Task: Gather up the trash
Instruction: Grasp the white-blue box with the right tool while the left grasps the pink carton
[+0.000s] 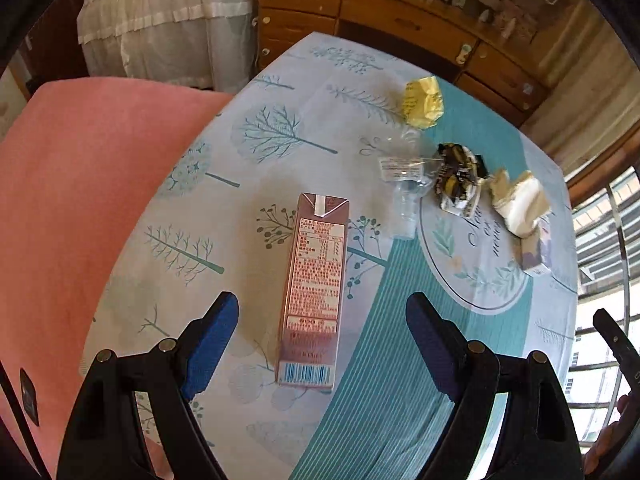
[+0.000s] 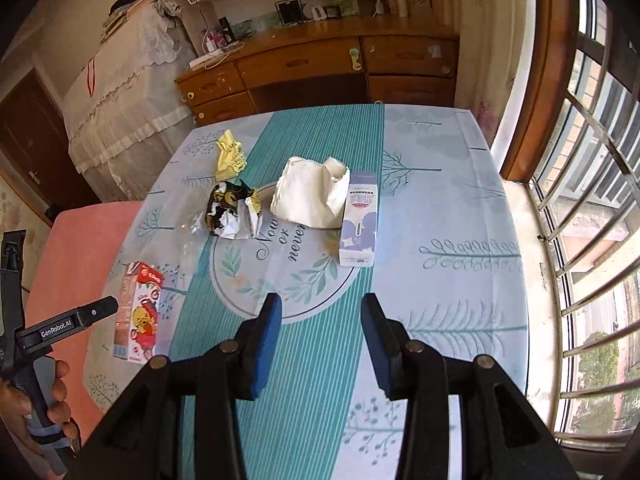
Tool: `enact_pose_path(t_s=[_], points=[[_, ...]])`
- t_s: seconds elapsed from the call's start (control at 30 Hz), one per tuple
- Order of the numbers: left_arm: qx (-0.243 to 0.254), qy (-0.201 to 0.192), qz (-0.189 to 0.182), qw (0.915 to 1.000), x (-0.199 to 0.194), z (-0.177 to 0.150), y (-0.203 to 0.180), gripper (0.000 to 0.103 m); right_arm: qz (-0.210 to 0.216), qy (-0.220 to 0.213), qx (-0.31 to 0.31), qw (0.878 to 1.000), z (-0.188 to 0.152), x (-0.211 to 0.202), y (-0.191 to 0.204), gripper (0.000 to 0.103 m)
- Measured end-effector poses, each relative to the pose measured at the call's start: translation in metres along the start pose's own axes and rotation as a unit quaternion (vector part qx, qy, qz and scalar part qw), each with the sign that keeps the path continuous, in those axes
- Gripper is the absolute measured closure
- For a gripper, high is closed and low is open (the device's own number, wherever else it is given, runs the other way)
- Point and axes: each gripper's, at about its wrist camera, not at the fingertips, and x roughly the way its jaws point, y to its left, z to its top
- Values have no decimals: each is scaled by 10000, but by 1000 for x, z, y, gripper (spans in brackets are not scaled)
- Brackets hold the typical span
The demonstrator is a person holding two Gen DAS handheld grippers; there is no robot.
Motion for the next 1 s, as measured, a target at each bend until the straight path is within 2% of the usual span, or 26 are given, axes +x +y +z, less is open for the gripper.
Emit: enact_pose_path(t_s=[0.03, 0.23, 0.4, 0.5, 0.57, 0.6, 0.7, 1.0], points=[[-70, 80, 93, 9999, 11, 4, -2, 19, 15, 74, -34, 10000, 8, 12, -5, 51], [-304, 449, 512, 9972, 58, 15, -11, 22, 124, 550, -40, 9984, 47, 78, -26, 49], [-482, 697, 663, 9942, 81, 16, -12, 36, 27, 838, -81, 9964, 60, 119, -30, 49], [-628, 810, 697, 9923, 92, 15, -7, 48, 32, 970, -92, 9952, 61, 134, -32, 49], [-655, 789, 743, 9920, 94, 14, -5, 60, -15, 1045, -128, 9944, 61, 141, -33, 49], [-638, 791, 748, 9920, 95, 14, -5, 61, -11, 1086, -149, 9940, 60, 143, -32, 50], [-614, 779, 745, 9923, 94, 11, -5, 62, -145, 1013, -236, 9945, 57, 143, -33, 67], [-786, 724, 457, 9932, 73, -14, 1, 63, -80, 967, -26, 9953, 37, 116, -41, 68]])
